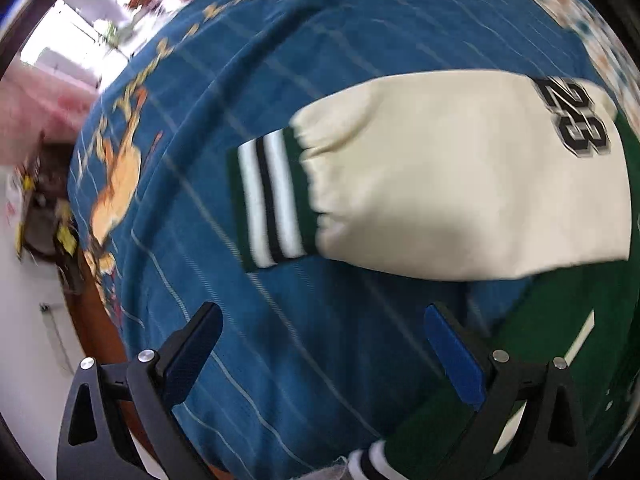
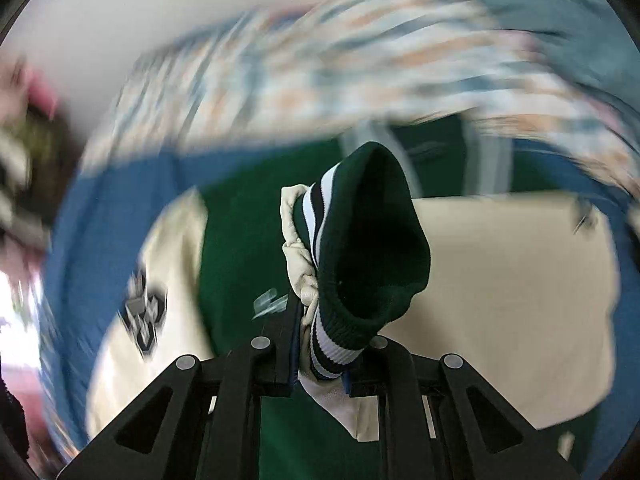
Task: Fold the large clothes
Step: 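Grasp the cream sleeve cuffs with both grippers and lift them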
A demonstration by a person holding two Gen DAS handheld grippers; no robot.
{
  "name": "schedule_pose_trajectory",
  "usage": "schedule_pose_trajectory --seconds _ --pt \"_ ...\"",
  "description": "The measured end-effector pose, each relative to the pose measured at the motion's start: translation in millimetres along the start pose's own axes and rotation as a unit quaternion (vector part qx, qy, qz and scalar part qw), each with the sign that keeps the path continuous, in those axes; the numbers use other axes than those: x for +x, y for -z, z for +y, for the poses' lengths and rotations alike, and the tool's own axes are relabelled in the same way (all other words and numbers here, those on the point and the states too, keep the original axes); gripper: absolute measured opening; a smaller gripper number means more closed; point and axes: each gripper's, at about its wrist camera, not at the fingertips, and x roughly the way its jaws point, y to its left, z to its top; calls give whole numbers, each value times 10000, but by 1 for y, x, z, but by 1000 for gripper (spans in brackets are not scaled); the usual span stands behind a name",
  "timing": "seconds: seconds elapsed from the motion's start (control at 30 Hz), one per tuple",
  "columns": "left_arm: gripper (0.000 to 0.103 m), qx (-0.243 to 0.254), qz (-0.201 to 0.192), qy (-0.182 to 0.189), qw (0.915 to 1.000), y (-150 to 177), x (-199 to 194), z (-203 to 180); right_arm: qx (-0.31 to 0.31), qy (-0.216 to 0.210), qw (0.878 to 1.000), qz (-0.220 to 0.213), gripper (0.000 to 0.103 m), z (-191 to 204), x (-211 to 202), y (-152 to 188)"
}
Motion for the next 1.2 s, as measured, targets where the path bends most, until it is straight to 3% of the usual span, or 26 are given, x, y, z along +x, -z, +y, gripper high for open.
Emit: schedule_pose_trajectory --seconds 0.07,0.1,0.2,0.3,0.33,0.4,0.43,0.5,0.57,0.67,0.7,0.73,0.8,0.87,0.93,0.97,1.0,1.03,1.1,1.13,1.2 --pt "103 -207 117 253 9994 -3 8 17 -443 -165 9968 645 29 53 36 26" --pt "103 -292 179 358 9988 -4 10 22 -435 -440 9938 921 39 59 47 35" --pt "102 -712 383 969 9920 -6 18 38 -310 -679 9941 788 57 65 24 57" --pt "102 -1373 743 1811 9710 -10 39 45 153 -970 9928 683 62 34 -12 75" --pt "102 -1688 879 2219 9563 -13 51 44 249 -957 9927 697 62 27 -17 76" --pt "102 -2077 1051 2589 9374 -19 68 40 545 -742 9924 820 62 2 -31 95" --pt "102 -2328 1119 2832 9236 -27 79 35 610 -667 9920 881 62 -7 -36 92" --pt "102 -2592 1090 2898 9149 -42 84 19 794 -526 9900 1041 62 -25 -38 106" --pt "101 -2635 891 2691 9221 -60 83 5 849 -546 9891 1074 62 -29 -37 100" --pt "77 -2419 529 2074 9464 -96 75 -8 458 -523 9932 935 62 -14 -36 96" --pt "57 -2300 359 1788 9559 -116 73 -7 163 -460 9954 823 62 2 -32 91" --pt "29 -2205 237 1604 9618 -127 71 -7 -57 -446 9961 756 65 15 -32 88" --pt "14 -2019 -103 1423 9689 -167 66 2 -613 -388 9953 643 75 50 -21 81" --pt "9 -1916 -446 1261 9723 -201 56 12 -1070 -295 9923 541 76 79 -8 77" --pt "6 -1646 -882 1105 9762 -239 40 19 -1512 124 9869 552 74 108 14 75" --pt "6 -1520 -1043 1091 9768 -255 31 21 -1550 316 9856 603 68 119 27 72" --pt "6 -1409 -1165 1088 9771 -267 25 22 -1432 498 9868 566 46 125 36 69" --pt "5 -1249 -1314 1090 9774 -281 14 22 -1381 691 9868 488 35 133 41 66" --pt "5 -941 -1559 1011 9781 -301 -5 20 -1348 745 9877 273 27 147 41 58" --pt "5 -808 -1661 970 9780 -300 -12 19 -1368 694 9880 184 20 155 39 54" --pt "5 -544 -1844 877 9774 -279 -28 13 -1563 488 9862 243 21 173 46 50"
